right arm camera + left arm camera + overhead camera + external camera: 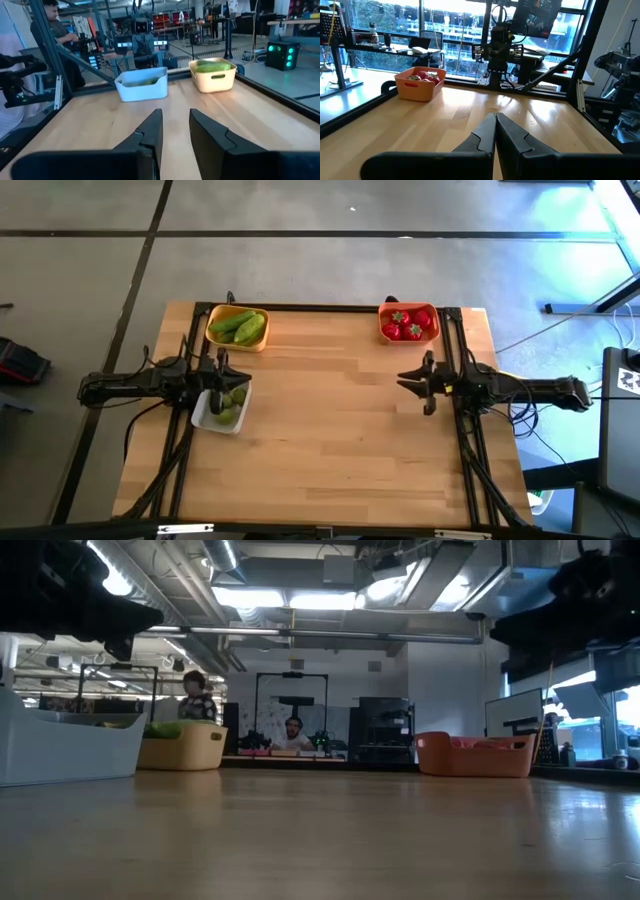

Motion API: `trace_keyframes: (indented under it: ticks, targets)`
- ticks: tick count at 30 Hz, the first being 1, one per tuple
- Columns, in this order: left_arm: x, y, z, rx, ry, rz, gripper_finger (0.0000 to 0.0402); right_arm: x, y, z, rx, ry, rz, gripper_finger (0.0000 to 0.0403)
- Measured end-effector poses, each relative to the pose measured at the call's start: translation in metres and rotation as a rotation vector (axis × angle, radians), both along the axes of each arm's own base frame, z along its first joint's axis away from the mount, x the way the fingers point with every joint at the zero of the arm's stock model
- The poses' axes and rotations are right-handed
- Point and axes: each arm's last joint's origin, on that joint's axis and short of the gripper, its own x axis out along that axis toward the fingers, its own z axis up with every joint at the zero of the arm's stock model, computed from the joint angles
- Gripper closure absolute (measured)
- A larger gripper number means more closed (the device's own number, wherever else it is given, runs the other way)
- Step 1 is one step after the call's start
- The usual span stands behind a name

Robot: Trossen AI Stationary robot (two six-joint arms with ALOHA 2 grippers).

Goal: Sort produce into baskets
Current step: Return to Home Position

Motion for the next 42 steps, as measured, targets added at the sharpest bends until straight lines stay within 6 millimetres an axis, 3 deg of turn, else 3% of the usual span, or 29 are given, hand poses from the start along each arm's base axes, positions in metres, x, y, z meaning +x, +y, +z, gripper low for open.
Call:
trace_keyframes:
  ticks: [13, 35, 42]
  targets:
    - [0.0, 0.0, 0.001, 0.012, -0.008, 0.0, 0.0394, -0.016, 0.0, -0.005, 0.001, 0.016, -0.006, 0.0316]
    - [0.0, 0.0, 0.002, 0.043, -0.018, -0.001, 0.0394, -0.014, 0.0, -0.011, -0.008, 0.006, -0.009, 0.0316]
    - [0.003, 0.0, -0.01, 0.021, -0.019, 0.002, 0.0394, -0.014, 0.0, -0.012, -0.005, 0.015, -0.002, 0.0316]
